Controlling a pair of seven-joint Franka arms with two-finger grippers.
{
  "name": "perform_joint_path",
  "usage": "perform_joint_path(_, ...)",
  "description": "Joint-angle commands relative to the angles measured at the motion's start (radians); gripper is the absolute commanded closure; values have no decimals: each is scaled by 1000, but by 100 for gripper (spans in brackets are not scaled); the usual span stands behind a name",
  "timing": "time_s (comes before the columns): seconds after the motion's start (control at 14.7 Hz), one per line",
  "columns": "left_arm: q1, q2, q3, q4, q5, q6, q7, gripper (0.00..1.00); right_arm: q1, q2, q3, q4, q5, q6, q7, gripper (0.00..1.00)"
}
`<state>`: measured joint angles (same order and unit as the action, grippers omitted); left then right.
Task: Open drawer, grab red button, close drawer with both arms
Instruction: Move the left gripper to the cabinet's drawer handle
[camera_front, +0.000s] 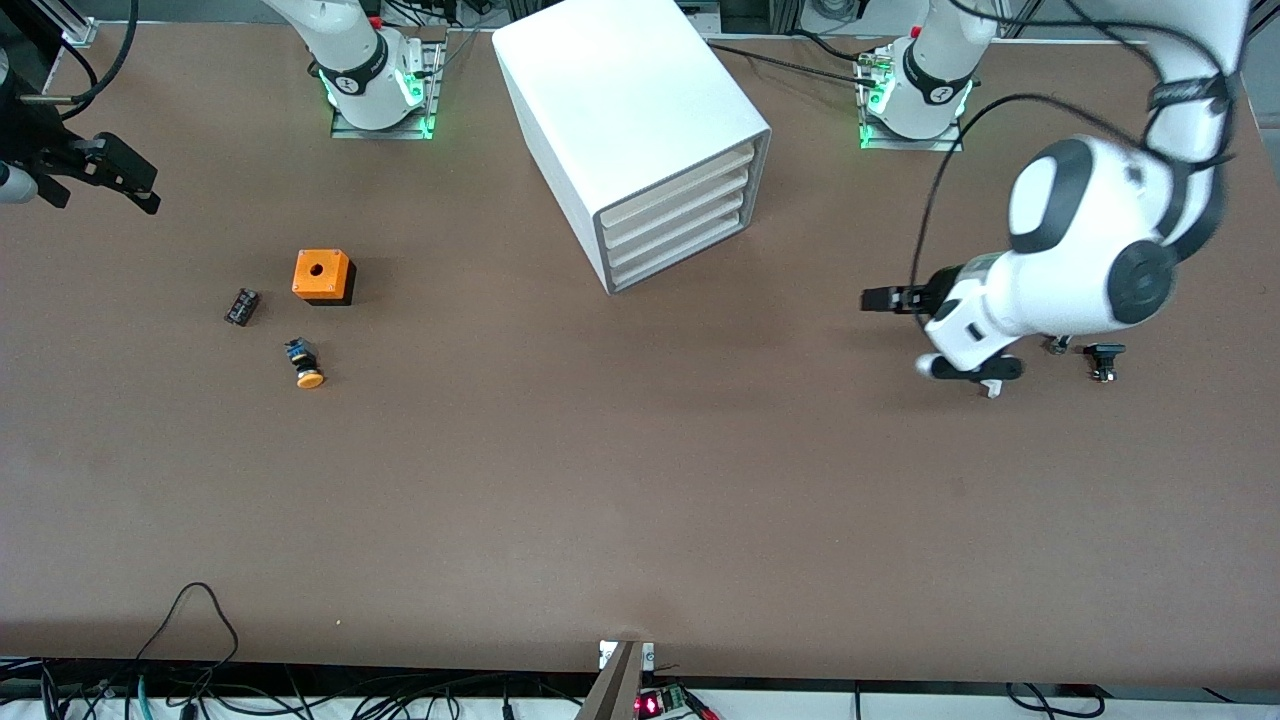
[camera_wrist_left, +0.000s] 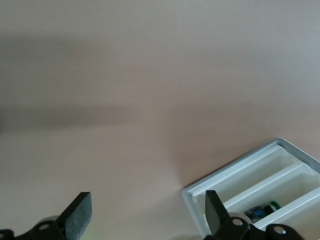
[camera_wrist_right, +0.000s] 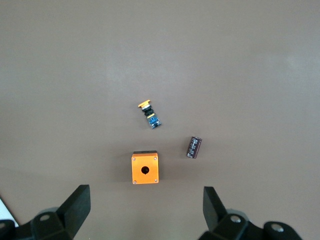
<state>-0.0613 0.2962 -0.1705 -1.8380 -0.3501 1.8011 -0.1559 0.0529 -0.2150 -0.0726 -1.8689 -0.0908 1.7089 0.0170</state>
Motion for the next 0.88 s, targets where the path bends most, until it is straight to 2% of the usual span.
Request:
perform_joint_path(0.0,0,49,-67,-43,-107,38,19,0,-5,12,7,20,19,-32,-6,0)
perform_joint_path(0.2,-35,87,-103,-119,-350,118,36,0,-5,46,7,20,20,-40,-12,0)
perform_joint_path(0.34,-77,93,-109,-179,-490,167,167,0,-2,60,7,20,20,-54,-19,0)
perform_joint_path(0.61,-84,100,-119,-280,-631,164,404,0,-5,74,2,20,31,-94,-20,0)
perform_joint_path(0.82,-81,92,-161,-357,-713,161,485,2,-10,74,-3,22,43,-104,-19,0)
